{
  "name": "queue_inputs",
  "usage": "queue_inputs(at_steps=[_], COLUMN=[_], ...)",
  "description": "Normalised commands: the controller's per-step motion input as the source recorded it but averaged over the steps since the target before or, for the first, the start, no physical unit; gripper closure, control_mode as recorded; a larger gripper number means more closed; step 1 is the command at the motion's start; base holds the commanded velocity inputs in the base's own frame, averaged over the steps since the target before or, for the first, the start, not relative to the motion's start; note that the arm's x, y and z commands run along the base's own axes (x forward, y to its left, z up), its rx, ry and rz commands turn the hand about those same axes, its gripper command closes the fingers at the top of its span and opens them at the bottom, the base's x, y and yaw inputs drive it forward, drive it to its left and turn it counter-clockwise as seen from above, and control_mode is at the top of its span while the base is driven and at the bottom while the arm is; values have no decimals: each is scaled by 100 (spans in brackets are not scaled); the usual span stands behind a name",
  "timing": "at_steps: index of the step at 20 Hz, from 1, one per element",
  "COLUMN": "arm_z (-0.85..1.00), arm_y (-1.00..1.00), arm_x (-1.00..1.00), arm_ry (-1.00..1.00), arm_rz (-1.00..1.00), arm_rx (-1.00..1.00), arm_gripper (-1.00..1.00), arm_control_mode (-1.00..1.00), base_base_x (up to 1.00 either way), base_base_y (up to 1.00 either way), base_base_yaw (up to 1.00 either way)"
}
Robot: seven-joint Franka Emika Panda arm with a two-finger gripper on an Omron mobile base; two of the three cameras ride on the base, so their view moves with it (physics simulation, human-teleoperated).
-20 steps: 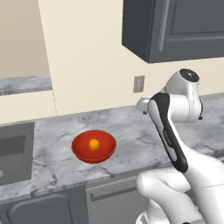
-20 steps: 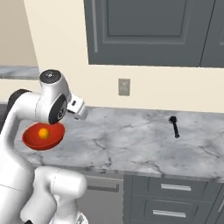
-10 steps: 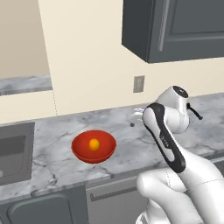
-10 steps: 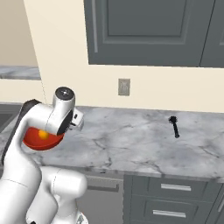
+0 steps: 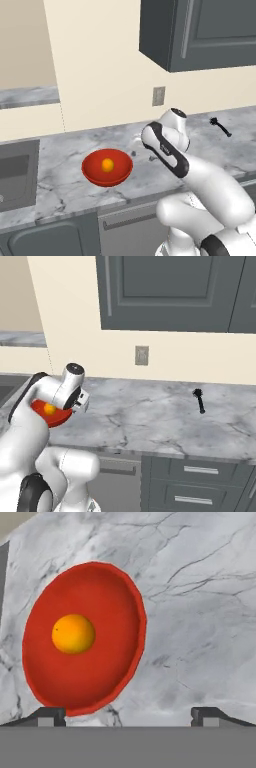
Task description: Move the cup from next to the sink to the open cabinet. Then, move the bowl with the orange to the fridge to clear the area for faucet cleaning.
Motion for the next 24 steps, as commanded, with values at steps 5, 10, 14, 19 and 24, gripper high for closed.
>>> queue_inputs(at_steps=[5,10,14,19,24], arm_z=[-44,-48,-33,-42,-40], arm_y=[33,4,0,6,9], arm_x=[24,4,0,7,14], arm_ry=[17,3,0,0,0], arm_rz=[4,1,0,0,0], arm_rx=[1,0,0,0,0], arm_gripper=[-100,-100,-100,-100,-100], arm_control_mode=[-100,-100,-100,-100,-100], base_base_x=[0,0,0,0,0], base_base_y=[0,0,0,0,0], base_base_yaw=[0,0,0,0,0])
